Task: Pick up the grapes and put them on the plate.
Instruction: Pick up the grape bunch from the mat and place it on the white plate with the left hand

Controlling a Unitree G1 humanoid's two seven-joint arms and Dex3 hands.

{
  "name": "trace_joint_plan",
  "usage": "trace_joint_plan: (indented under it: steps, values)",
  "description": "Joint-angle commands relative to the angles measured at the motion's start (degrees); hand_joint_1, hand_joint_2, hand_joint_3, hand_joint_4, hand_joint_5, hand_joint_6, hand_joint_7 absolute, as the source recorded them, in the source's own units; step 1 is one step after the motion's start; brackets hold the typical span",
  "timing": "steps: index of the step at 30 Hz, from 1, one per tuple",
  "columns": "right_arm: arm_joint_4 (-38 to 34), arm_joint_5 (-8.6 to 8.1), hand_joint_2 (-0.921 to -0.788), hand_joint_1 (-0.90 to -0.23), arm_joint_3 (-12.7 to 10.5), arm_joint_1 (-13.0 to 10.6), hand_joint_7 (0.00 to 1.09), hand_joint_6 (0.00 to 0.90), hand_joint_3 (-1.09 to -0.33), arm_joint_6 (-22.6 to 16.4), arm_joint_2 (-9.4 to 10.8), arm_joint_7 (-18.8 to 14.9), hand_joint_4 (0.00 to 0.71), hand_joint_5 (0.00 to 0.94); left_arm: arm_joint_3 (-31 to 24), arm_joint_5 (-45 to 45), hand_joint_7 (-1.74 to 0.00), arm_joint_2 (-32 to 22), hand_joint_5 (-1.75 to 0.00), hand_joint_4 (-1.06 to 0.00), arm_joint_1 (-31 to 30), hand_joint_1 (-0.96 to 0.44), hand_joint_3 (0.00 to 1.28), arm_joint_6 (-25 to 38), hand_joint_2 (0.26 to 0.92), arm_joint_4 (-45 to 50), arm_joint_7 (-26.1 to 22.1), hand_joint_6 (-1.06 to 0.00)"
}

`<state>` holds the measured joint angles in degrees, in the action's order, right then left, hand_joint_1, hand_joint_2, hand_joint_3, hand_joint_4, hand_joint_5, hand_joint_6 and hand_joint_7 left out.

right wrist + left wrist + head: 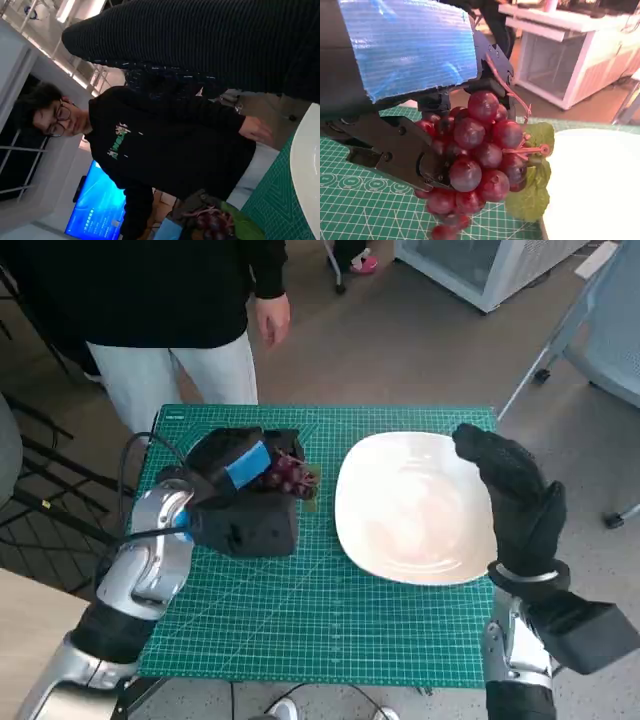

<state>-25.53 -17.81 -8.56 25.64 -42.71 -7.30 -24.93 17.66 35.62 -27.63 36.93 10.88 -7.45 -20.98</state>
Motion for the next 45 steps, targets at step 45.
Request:
trace_joint_plan:
  steps: [45]
  values:
    - [2.7,-0.58,-0.921,-0.656,-1.2,-4.6,0.24,0.106,-0.722,0.2,-0.3,-0.2,0.326,0.0,7.2,0.9,-0.97,18.1,-1.4,-0.61,33.6,0.0,0.1,-1.2,0.918,-18.3,-4.1,-0.67]
